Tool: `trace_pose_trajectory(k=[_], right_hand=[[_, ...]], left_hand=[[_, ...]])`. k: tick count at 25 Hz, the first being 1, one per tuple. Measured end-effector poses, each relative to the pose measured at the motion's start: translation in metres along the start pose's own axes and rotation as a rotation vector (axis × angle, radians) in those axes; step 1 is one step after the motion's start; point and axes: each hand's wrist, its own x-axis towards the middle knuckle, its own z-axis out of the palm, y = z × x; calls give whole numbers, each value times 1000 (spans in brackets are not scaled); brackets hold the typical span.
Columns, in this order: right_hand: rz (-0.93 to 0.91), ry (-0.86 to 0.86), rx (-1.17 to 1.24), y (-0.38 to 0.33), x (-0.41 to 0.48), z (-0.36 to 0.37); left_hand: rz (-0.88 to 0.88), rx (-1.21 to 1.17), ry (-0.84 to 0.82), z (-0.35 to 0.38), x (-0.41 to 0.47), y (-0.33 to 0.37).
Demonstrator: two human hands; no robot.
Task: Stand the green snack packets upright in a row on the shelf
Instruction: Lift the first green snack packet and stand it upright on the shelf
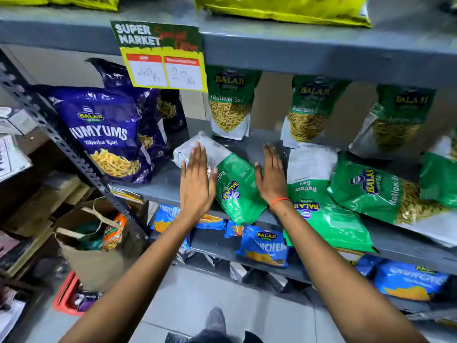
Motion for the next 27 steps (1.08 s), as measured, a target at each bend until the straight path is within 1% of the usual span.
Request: trace_pose_trajectory(k=[1, 4, 5, 7, 10, 12, 13, 15, 17, 19, 21, 22, 24, 27], right_hand=[[52, -77, -6, 3, 5, 8], [85, -284, -78, 9, 10, 16], [73, -320, -109, 11, 13, 17], [107, -332, -69, 7, 24, 14], [174, -408, -39, 7, 45, 5], [155, -469, 33, 10, 55, -2], [170, -496, 129, 9, 58, -8], [278, -531, 382, 5, 62, -21], [364, -543, 601, -1, 67, -34], [393, -553, 843, -5, 73, -47], [411, -529, 1055, -12, 80, -55], [439, -489, 1093, -17, 84, -58], [464, -407, 1082, -24, 92, -58], [478, -329, 1048, -24, 103, -54]], left_hand=[[-4, -5, -90, 2, -2, -12], [116, -22, -305, 7, -13, -37], [132, -56, -326, 8, -13, -41], [112, -131, -328, 4, -7, -47], [189, -145, -359, -2, -2, -60], [213, -160, -324, -7, 1, -65], [196, -175, -292, -8, 2, -66], [77, -250, -198, -9, 2, -61], [-67, -377, -82, -11, 3, -55], [-163, -495, 33, -10, 9, -51], [-240, -550, 130, -12, 24, -47], [-276, -573, 161, -13, 34, -45], [-309, -633, 181, -15, 56, -41], [-389, -904, 53, -15, 91, -37]])
